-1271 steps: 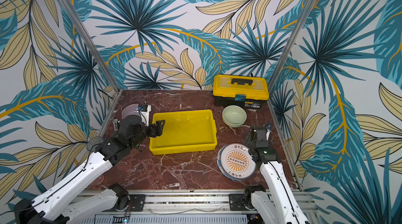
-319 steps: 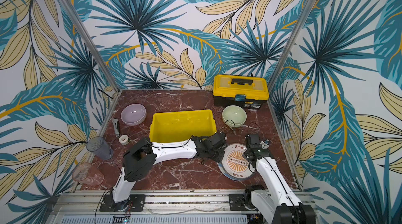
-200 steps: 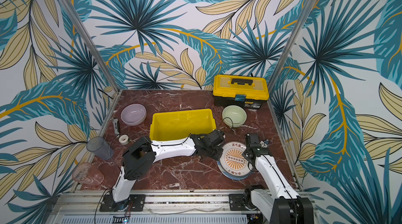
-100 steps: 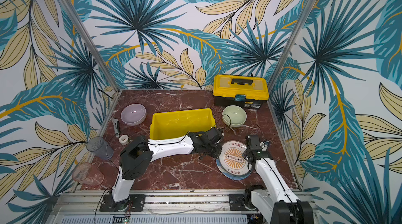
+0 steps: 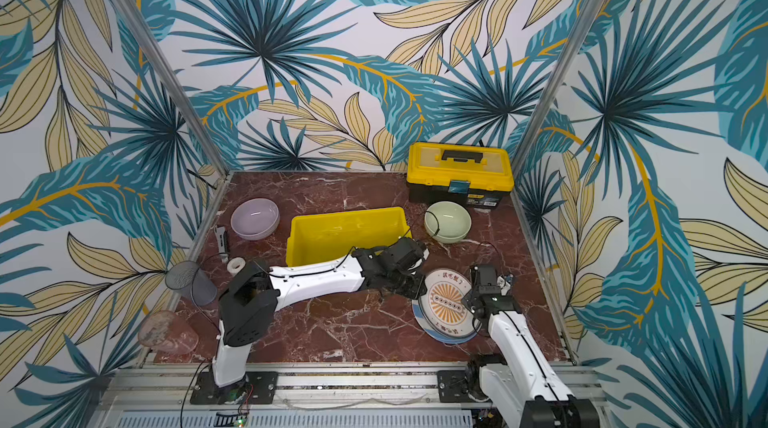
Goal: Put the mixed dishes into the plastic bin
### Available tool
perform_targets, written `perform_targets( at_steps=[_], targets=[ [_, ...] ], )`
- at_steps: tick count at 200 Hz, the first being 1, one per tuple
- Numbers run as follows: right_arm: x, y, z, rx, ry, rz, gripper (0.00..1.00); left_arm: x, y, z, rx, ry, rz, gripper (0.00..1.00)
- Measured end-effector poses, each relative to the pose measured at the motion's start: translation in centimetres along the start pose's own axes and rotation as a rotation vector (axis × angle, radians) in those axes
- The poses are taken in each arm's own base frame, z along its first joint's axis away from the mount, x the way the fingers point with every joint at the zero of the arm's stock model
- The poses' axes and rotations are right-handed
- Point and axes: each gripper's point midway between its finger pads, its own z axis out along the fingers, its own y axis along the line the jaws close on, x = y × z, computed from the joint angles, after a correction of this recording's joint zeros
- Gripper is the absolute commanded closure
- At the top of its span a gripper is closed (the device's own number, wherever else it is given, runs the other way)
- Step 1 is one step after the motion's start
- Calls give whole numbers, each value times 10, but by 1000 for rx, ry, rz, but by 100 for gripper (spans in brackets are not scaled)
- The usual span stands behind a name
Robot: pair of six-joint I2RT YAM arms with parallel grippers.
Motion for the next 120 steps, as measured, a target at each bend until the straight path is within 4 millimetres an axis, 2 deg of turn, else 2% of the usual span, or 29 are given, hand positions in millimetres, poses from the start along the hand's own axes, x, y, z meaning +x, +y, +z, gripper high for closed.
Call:
perform_targets(
  at_steps=[24, 47, 88, 120],
  targets=[
    [9, 6, 0, -43, 40, 3, 71, 0, -15, 0, 69, 10, -15, 74],
    [10, 8, -1, -59, 42, 8, 71, 1, -20, 1, 99, 19, -41, 74],
    [9, 9, -3, -75, 34, 15, 71, 0, -21, 1, 115, 28, -80, 81],
    [10, 8, -9, -91, 31, 26, 64, -4, -15, 2, 118, 26, -106, 86]
  ],
)
